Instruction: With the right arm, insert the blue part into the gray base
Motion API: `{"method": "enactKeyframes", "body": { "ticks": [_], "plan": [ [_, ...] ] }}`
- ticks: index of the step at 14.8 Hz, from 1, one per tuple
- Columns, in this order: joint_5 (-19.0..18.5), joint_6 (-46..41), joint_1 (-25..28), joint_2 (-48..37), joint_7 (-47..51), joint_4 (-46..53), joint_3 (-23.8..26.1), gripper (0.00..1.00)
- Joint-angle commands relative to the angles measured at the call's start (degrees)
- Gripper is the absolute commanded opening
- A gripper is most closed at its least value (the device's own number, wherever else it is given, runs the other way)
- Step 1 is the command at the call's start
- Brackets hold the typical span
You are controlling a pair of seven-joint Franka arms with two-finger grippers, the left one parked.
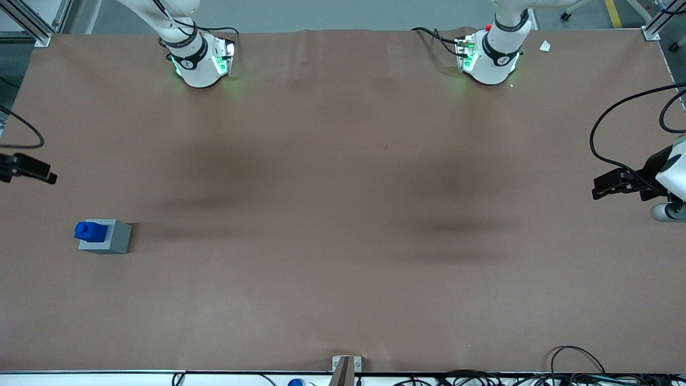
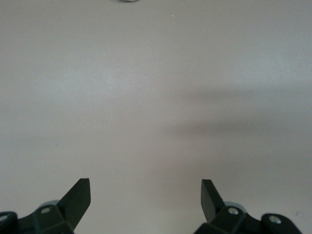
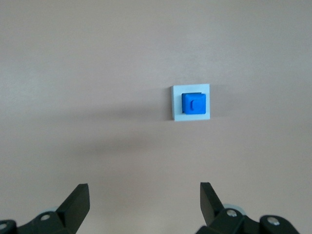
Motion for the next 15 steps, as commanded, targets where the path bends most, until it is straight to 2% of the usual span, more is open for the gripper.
{"method": "enactKeyframes", "body": {
  "ticks": [1, 7, 15],
  "plan": [
    [0.68, -1.08, 2.38, -3.71, 2.07, -1.83, -0.16, 1.0],
    [0.59, -5.82, 4.93, -6.26, 5.16, -1.74, -0.25, 1.0],
    [0.15, -6.71, 6.96, -7.23, 8.15, -1.66, -0.43, 1.0]
  ]
}}
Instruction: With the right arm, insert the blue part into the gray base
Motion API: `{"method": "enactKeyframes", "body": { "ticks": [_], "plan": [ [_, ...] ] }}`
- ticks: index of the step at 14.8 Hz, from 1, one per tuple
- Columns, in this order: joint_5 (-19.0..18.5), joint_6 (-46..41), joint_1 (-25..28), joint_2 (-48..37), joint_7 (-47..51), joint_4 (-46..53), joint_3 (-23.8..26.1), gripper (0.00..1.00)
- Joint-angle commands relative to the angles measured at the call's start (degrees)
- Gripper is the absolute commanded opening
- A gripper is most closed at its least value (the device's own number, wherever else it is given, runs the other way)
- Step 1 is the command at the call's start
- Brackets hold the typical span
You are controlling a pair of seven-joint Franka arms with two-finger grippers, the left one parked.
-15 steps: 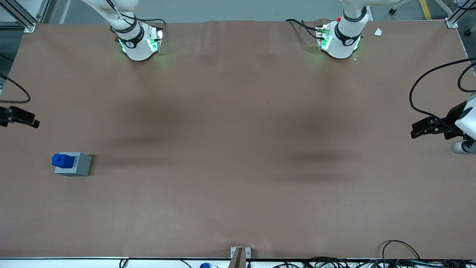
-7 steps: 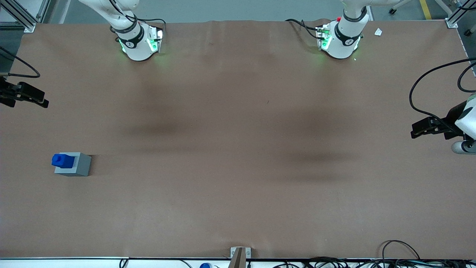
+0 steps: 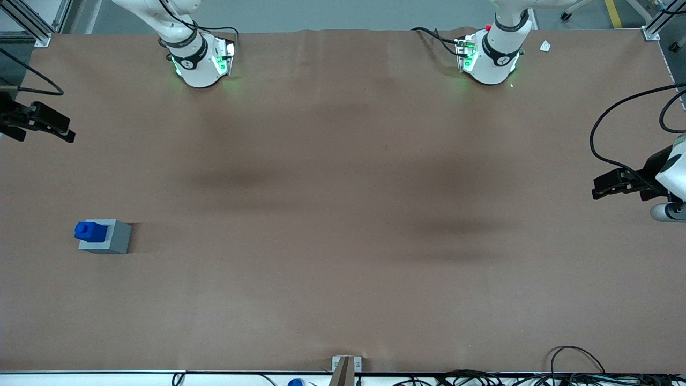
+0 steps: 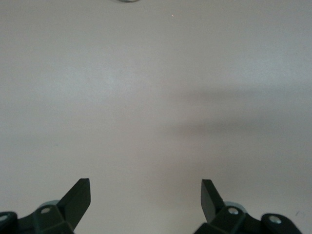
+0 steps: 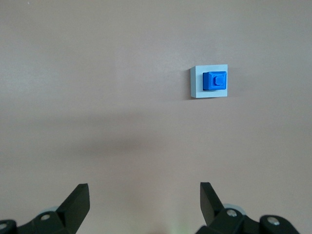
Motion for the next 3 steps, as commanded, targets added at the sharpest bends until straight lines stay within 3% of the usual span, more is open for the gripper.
{"method": "enactKeyframes", "body": {
  "ticks": [1, 3],
  "plan": [
    [0.04, 0.18, 0.54, -1.1, 1.42, -1.12, -0.46, 1.0],
    [-0.13, 0.09, 0.54, -0.92, 1.33, -0.33, -0.55, 1.0]
  ]
}}
